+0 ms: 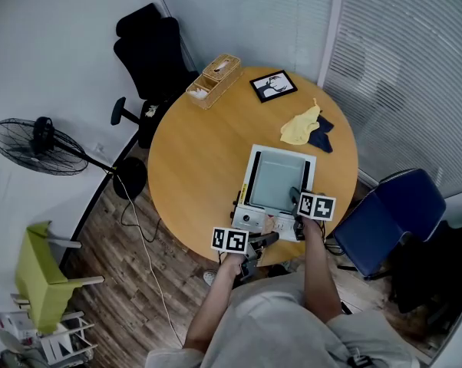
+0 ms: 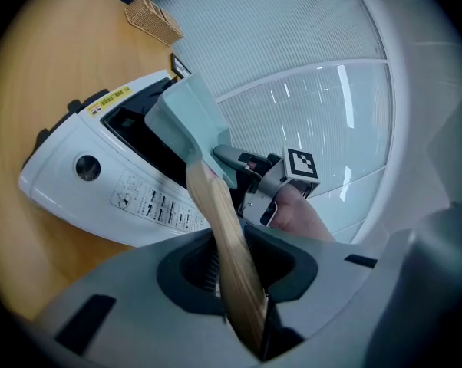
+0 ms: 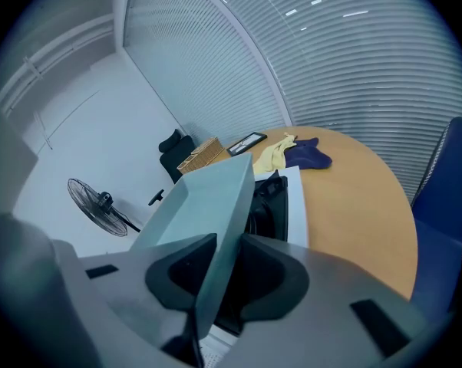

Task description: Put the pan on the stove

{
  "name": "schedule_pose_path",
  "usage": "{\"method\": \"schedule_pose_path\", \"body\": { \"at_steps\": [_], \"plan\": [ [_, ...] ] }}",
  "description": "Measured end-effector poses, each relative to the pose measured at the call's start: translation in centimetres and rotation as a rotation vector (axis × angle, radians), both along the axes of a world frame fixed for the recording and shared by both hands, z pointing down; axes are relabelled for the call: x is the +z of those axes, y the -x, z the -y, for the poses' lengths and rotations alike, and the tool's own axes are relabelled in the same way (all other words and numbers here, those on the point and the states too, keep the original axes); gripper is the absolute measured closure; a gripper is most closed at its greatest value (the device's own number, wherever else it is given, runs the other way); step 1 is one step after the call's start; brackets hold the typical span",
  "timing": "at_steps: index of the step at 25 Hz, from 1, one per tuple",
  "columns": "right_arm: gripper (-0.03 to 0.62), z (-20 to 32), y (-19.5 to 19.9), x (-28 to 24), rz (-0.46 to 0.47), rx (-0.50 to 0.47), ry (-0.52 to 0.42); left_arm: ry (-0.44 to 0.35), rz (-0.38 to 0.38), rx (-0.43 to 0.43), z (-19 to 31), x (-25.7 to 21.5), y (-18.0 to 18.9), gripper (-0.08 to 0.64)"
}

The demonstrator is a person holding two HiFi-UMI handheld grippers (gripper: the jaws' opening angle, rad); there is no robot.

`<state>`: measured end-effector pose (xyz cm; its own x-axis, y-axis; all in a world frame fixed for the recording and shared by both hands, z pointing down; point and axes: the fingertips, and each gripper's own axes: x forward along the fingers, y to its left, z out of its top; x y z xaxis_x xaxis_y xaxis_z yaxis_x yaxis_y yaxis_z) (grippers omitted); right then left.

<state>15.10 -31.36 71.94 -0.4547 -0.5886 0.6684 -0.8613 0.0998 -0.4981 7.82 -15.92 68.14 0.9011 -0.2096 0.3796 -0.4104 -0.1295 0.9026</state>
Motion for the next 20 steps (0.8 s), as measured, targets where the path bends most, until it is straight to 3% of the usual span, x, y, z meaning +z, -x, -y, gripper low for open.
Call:
{"method": "schedule_pose_path", "body": {
  "at_steps": [10, 20],
  "plan": [
    [0.488, 0.6, -0.2, 1.0, -0.004, 0.005, 0.004, 0.009, 0.026, -0.014, 0.8, 1.2, 0.1, 0.46],
    [0.483, 0.6, -0.4, 1.2, 0.056, 0.023, 0.013, 0.027, -0.009, -0.063, 0.8, 1.7, -0.3, 0.46]
  ]
}}
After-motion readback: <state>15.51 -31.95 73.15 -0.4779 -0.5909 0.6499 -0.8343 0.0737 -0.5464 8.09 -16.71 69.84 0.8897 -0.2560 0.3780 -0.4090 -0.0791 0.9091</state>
